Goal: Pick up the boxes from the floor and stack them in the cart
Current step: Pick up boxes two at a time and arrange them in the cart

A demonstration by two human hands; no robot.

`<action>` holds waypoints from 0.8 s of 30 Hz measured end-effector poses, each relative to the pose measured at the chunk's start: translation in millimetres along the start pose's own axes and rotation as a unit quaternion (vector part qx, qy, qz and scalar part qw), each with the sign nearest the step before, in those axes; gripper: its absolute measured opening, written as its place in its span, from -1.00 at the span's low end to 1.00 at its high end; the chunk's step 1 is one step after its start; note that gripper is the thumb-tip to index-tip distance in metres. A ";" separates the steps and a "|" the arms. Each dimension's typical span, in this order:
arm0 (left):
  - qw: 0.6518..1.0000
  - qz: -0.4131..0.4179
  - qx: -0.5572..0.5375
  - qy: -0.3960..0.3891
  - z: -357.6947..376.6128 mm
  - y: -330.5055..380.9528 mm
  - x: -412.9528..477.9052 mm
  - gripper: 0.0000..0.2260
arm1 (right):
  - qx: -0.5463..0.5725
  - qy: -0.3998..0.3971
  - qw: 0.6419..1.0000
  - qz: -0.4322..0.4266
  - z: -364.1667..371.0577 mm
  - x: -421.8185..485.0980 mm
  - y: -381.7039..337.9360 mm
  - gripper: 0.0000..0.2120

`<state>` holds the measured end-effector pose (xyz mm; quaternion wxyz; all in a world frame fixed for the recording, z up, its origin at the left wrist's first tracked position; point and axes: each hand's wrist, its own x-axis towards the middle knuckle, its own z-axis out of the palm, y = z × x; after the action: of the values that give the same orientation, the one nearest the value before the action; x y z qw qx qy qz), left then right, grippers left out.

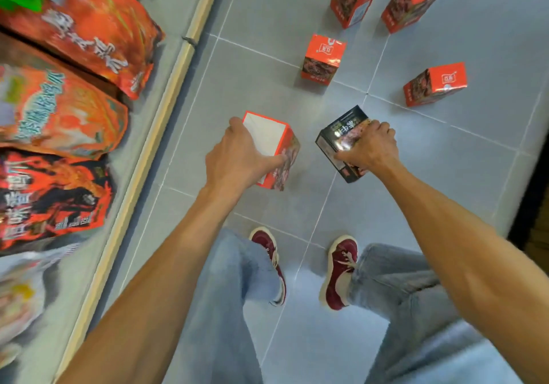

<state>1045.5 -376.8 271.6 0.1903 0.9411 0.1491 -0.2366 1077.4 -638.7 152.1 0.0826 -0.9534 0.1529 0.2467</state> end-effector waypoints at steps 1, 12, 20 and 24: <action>1.000 -0.007 0.001 0.001 -20.1 0.5 -18.0 -0.15 | 0.003 -0.005 1.000 -0.011 -21.3 -17.5 -6.7 0.06; 0.984 -0.119 -0.101 0.089 -221.3 3.4 -207.9 -0.09 | 0.011 0.069 0.980 -0.186 -269.4 -194.4 -88.2 0.03; 0.913 -0.242 -0.231 0.233 -259.6 -10.8 -368.0 -0.20 | 0.035 0.079 0.913 -0.398 -366.4 -335.0 -118.8 0.00; 0.860 -0.310 -0.256 0.314 -253.1 -18.0 -453.7 -0.25 | 0.034 0.062 0.870 -0.488 -373.2 -402.0 -128.6 0.03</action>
<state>754.4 -338.8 700.6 0.2841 0.7888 0.5403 0.0715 952.1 -503.9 684.7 0.2147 -0.9167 -0.3185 0.1098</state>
